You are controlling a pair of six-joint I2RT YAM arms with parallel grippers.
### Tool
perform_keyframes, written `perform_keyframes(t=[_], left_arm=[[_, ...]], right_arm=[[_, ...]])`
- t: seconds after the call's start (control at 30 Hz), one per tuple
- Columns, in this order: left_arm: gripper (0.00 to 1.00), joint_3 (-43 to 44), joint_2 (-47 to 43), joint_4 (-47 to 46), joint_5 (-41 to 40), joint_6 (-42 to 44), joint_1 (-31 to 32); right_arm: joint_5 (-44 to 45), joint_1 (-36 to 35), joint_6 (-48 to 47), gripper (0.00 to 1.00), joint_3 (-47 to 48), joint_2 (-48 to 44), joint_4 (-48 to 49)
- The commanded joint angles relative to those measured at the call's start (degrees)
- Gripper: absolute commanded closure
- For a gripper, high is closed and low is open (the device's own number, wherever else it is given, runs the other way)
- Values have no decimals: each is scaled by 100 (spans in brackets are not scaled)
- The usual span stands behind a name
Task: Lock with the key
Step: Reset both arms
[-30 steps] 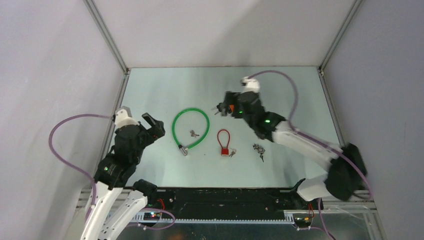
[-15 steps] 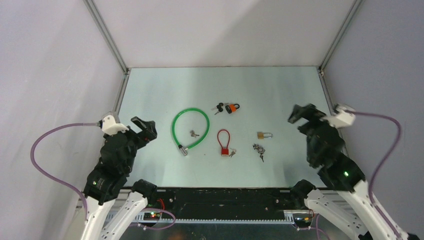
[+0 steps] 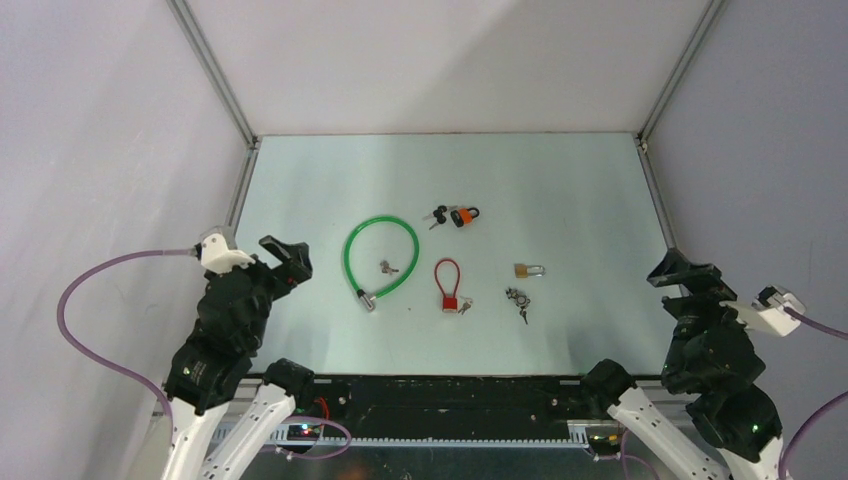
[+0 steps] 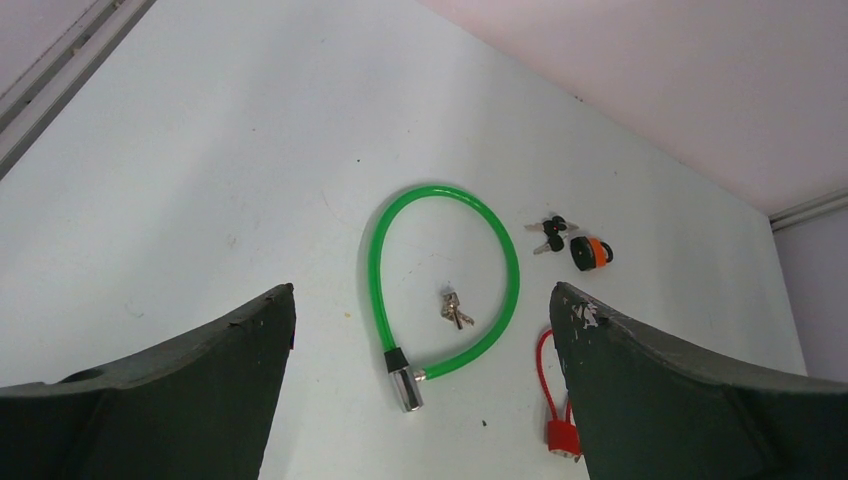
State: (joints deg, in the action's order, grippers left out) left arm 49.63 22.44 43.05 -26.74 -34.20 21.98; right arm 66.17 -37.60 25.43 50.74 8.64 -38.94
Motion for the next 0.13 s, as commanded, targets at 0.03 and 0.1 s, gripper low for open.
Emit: perform_keyframes(t=[0.03, 0.1], left_arm=[[0, 179, -103, -41, -140, 67, -25], [0, 121, -214, -57, -251, 1, -29]], right_arm=[[231, 8, 142, 1, -21, -4, -211], [214, 8, 183, 1, -23, 19, -238]])
